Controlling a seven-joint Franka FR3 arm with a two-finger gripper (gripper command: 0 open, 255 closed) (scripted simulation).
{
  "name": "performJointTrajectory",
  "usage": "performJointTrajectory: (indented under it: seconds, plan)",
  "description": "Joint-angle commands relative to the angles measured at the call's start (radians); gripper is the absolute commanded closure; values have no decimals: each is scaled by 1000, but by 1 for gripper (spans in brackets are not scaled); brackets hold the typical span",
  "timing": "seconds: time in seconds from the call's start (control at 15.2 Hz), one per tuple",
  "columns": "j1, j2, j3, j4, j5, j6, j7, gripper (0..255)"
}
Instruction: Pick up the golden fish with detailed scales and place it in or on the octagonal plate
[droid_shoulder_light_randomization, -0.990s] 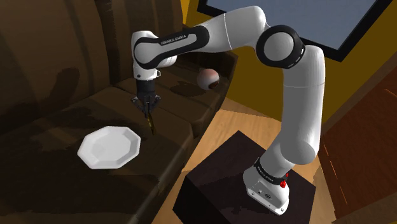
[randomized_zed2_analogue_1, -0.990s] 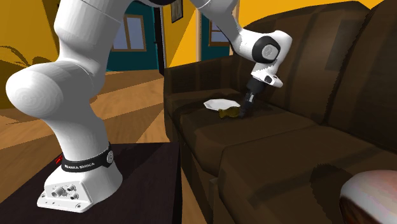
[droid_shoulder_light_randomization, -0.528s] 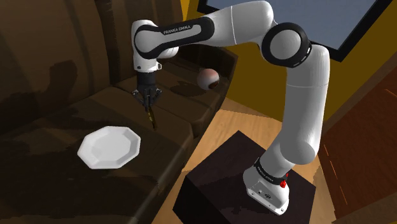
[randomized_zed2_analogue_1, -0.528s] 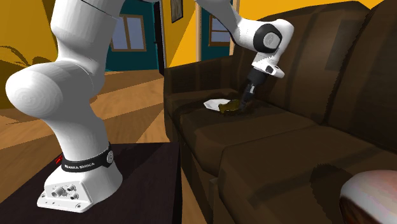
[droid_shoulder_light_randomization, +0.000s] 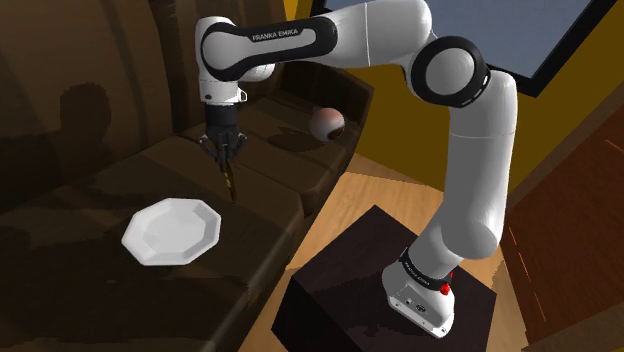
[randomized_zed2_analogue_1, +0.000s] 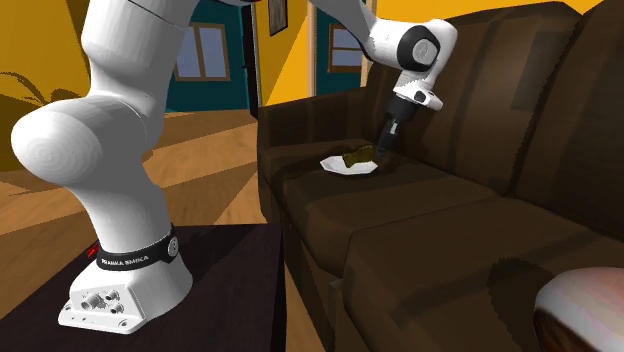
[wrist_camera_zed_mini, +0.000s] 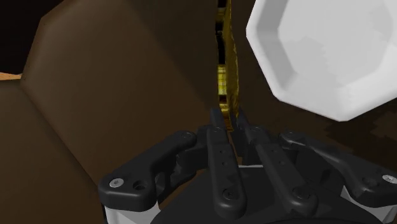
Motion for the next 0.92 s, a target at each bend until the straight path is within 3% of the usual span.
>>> performJointTrajectory:
  seconds: [0.0,0.59,0.86]
  plan:
    - [33,36,9,48,-4,-6,40,255]
    - [216,261,33,384,-40,-82,218,255]
    - [215,275,29,353,-43,-38,211,255]
